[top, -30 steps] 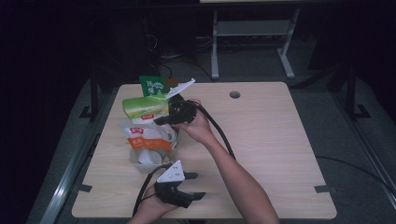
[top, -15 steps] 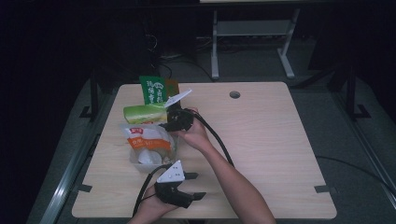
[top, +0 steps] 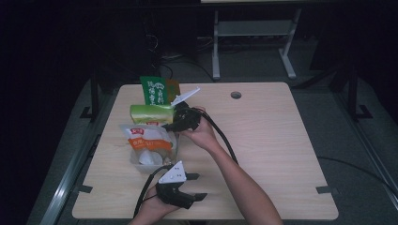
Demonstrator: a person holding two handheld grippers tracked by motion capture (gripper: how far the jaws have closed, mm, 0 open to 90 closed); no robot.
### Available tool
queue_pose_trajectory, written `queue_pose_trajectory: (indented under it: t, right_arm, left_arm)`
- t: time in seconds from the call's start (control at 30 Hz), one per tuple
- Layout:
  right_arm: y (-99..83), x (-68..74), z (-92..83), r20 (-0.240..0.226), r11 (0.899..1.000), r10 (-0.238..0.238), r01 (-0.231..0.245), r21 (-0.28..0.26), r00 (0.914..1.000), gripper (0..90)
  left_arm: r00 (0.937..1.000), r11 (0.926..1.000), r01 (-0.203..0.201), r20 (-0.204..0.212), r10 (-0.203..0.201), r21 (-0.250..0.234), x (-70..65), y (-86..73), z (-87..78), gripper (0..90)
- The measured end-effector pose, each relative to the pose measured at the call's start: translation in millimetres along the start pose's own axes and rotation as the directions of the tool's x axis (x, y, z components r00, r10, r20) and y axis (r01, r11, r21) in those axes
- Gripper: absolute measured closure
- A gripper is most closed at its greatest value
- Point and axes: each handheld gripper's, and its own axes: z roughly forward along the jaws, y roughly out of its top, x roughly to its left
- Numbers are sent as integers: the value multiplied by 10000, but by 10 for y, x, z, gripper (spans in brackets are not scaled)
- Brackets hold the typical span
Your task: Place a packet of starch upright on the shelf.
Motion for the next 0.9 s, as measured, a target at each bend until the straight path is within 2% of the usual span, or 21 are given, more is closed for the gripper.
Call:
queue_pose_trajectory:
  t: [0.27,0.47,0.9]
  right_arm:
    - [-69,0,-37,1,9999,132,-132,110,9999,632]
    - [-118,4,-151,66,9999,139,-140,92,9999,590]
    - [-188,23,-392,153,9995,316,-316,-24,9994,573]
  left_arm:
    - [10000,9999,-76,44,75,104,-27,-15,26,303]
    - [9997,9993,-262,-3,262,266,-45,-19,64,297]
    - [9997,9990,-86,-237,96,432,10,-22,95,285]
